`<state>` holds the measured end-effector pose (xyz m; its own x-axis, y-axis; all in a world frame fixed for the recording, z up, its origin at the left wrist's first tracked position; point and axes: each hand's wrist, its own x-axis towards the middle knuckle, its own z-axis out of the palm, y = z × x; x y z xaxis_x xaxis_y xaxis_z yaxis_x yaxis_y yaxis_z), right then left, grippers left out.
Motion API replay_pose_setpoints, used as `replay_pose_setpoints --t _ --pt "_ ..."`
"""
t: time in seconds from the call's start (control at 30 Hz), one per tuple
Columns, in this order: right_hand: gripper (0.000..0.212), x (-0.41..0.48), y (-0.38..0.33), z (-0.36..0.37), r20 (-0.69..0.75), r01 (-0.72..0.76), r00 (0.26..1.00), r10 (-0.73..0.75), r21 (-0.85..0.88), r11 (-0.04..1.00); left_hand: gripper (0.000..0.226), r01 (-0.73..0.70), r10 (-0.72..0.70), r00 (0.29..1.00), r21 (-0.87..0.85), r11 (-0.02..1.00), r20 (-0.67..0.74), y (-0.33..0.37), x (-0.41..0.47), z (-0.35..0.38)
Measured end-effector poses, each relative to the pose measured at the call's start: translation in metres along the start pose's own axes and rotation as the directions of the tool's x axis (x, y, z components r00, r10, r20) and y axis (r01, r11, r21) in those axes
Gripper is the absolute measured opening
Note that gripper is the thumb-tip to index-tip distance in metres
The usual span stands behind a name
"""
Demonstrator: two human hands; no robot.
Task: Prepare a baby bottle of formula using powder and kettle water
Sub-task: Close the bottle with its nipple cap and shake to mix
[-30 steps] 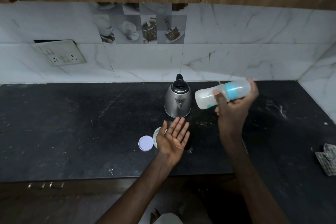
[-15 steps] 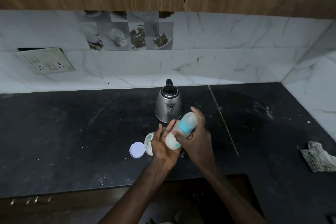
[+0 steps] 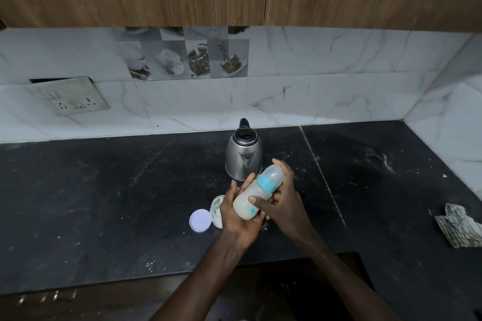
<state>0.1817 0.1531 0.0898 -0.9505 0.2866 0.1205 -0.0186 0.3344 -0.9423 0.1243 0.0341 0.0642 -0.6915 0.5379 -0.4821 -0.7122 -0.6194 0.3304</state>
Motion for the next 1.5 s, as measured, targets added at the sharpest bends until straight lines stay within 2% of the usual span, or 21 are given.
replay_pose_setpoints --t 0.1,0.13,0.2,0.23,0.27,0.33,0.37,0.4,0.43,0.5,0.53,0.57,0.63,0.7,1.07,1.23,1.3,1.37,1.4,1.43,1.5 --pt "0.102 0.016 -0.023 -0.018 -0.071 0.065 0.995 -0.064 0.008 0.998 0.062 -0.018 0.019 1.0 0.022 1.0 -0.016 0.0 0.001 -0.001" --pt "0.101 0.023 -0.031 -0.025 -0.173 0.108 0.98 -0.102 0.023 0.994 0.062 -0.029 0.03 0.999 0.031 0.999 -0.026 0.002 0.002 -0.003" --pt "0.099 0.028 -0.04 -0.03 -0.436 0.221 0.887 -0.152 0.113 0.969 0.062 -0.044 0.045 0.999 0.053 0.998 -0.023 0.006 0.003 -0.006" --pt "0.099 0.026 -0.04 -0.024 -0.498 0.24 0.854 -0.152 0.117 0.964 0.063 -0.051 0.052 0.998 0.057 0.997 -0.019 0.007 0.004 -0.007" --pt "0.101 0.02 -0.04 -0.015 -0.474 0.216 0.867 -0.154 0.081 0.973 0.064 -0.051 0.052 0.998 0.046 0.998 -0.029 0.008 0.004 -0.008" --pt "0.105 0.002 -0.036 0.005 -0.174 0.133 0.974 -0.145 -0.081 0.988 0.068 -0.046 0.047 0.998 0.026 0.999 -0.036 0.007 0.003 -0.008" --pt "0.105 -0.003 -0.029 0.008 -0.056 0.144 0.986 -0.155 -0.154 0.978 0.068 -0.049 0.05 0.998 0.034 0.998 -0.032 0.006 0.002 -0.008" --pt "0.103 -0.004 -0.025 0.007 -0.06 0.175 0.98 -0.19 -0.201 0.964 0.066 -0.055 0.057 0.998 0.048 0.997 -0.037 0.006 0.002 -0.009" --pt "0.101 0.0 -0.023 0.002 -0.177 0.183 0.96 -0.216 -0.183 0.966 0.063 -0.061 0.064 0.997 0.059 0.996 -0.048 0.007 0.002 -0.009" --pt "0.094 0.008 -0.021 -0.005 -0.49 0.145 0.864 -0.116 0.022 0.989 0.058 -0.061 0.064 0.996 0.055 0.997 -0.058 0.007 0.003 -0.012" --pt "0.094 0.007 -0.022 -0.004 -0.52 0.112 0.853 -0.046 0.097 0.989 0.058 -0.057 0.06 0.996 0.043 0.997 -0.063 0.006 0.003 -0.012" --pt "0.096 0.003 -0.022 0.002 -0.449 0.06 0.893 -0.009 0.098 0.993 0.059 -0.05 0.052 0.996 0.026 0.998 -0.067 0.005 0.002 -0.01" --pt "0.105 -0.009 -0.01 0.015 -0.185 -0.018 0.983 0.017 -0.003 1.0 0.061 -0.03 0.03 0.999 0.0 1.0 -0.046 0.001 0.001 -0.008" --pt "0.111 -0.014 0.001 0.014 -0.091 -0.019 0.996 0.018 -0.009 1.0 0.062 -0.023 0.022 1.0 -0.022 1.0 -0.022 -0.002 0.002 -0.01" --pt "0.125 -0.006 0.009 -0.003 -0.026 -0.003 1.0 0.002 -0.037 0.999 0.061 0.01 -0.012 0.997 0.024 1.0 0.077 -0.011 0.003 -0.003" --pt "0.108 0.0 0.0 -0.009 -0.011 0.099 0.995 -0.102 -0.181 0.979 0.066 0.009 -0.011 0.999 0.071 0.997 0.033 -0.013 0.004 -0.008" --pt "0.105 0.009 -0.006 -0.02 -0.185 0.121 0.972 -0.148 -0.146 0.982 0.065 -0.003 0.003 1.0 0.087 0.996 -0.002 -0.011 0.005 -0.008" --pt "0.101 0.017 -0.009 -0.022 -0.429 0.16 0.891 -0.151 -0.015 0.987 0.062 -0.029 0.033 0.999 0.1 0.995 -0.034 -0.008 0.006 -0.01" --pt "0.1 0.017 -0.011 -0.019 -0.467 0.162 0.874 -0.134 0.021 0.987 0.061 -0.04 0.046 0.998 0.101 0.994 -0.05 -0.008 0.006 -0.011" --pt "0.1 0.014 -0.014 -0.014 -0.418 0.136 0.9 -0.121 0.007 0.991 0.061 -0.04 0.047 0.997 0.102 0.994 -0.063 -0.007 0.005 -0.012" --pt "0.1 0.007 -0.011 -0.007 -0.159 0.103 0.978 -0.132 -0.184 0.978 0.061 -0.037 0.043 0.997 0.098 0.994 -0.058 -0.006 0.004 -0.013"
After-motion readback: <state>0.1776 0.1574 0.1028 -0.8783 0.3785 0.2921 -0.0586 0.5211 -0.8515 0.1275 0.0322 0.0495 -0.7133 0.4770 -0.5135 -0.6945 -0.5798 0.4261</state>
